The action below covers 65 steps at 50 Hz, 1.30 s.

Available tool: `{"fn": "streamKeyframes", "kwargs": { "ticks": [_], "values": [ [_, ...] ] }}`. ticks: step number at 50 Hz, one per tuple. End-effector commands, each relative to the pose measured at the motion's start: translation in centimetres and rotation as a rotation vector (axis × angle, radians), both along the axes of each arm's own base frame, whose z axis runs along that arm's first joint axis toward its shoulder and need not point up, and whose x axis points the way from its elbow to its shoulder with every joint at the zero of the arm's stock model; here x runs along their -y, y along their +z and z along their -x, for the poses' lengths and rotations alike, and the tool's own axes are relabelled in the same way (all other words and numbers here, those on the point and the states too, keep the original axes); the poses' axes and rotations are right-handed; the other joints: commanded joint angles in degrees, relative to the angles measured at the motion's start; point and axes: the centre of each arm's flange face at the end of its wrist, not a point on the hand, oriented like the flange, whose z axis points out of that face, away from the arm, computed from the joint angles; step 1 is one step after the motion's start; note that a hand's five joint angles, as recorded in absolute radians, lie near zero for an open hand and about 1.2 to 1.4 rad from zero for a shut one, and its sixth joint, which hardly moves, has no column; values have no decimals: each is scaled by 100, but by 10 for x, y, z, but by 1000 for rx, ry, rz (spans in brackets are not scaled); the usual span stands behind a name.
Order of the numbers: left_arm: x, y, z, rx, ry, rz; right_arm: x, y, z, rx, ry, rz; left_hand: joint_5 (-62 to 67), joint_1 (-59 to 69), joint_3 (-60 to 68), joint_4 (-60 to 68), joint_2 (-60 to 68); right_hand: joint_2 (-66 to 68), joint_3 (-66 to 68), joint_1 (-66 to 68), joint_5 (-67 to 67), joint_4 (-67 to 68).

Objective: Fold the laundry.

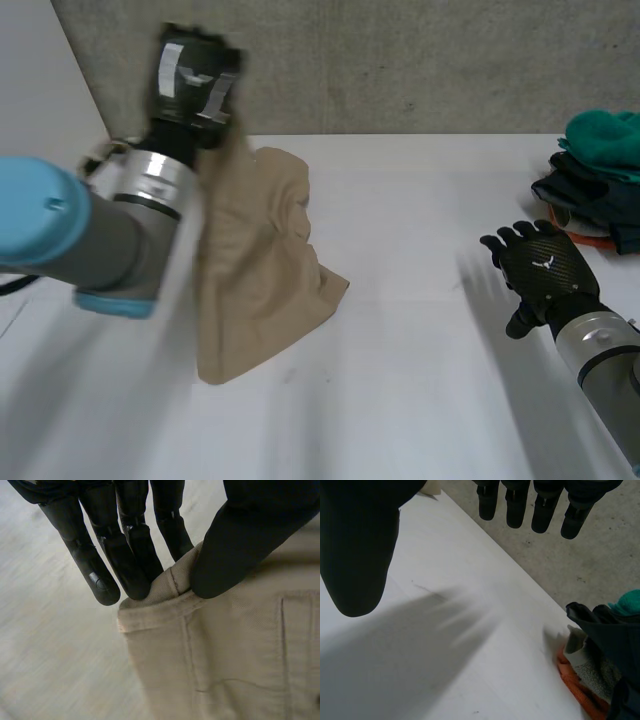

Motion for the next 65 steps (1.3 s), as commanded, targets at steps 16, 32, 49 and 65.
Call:
{"fn": "streamKeyframes", "kwargs": {
  "ticks": [16, 32, 49, 65],
  "values": [
    [-127, -85, 95, 62, -668, -437, 10, 13, 4, 6, -29, 50, -5009, -5070, -5392, -5414, -5415, -236, -246, -366, -247, -252],
    [-144, -56, -34, 0, 35, -714, -21, 50, -40, -37, 545, 44, -4354, -4415, -4737, -4759, -4761, 225, 215, 94, 213, 208],
    [-129, -128, -76, 18, 220, -1002, 18, -15, -67, -364, 554, 67, -3782, -3843, -4164, -4187, -4188, 1337, 1327, 1207, 1326, 1320],
    [-112, -146, -54, 18, 92, -1016, 67, -46, -80, -382, 509, 225, -2017, -2078, -2400, -2422, -2423, 1286, 1276, 1156, 1275, 1269]
  ]
}}
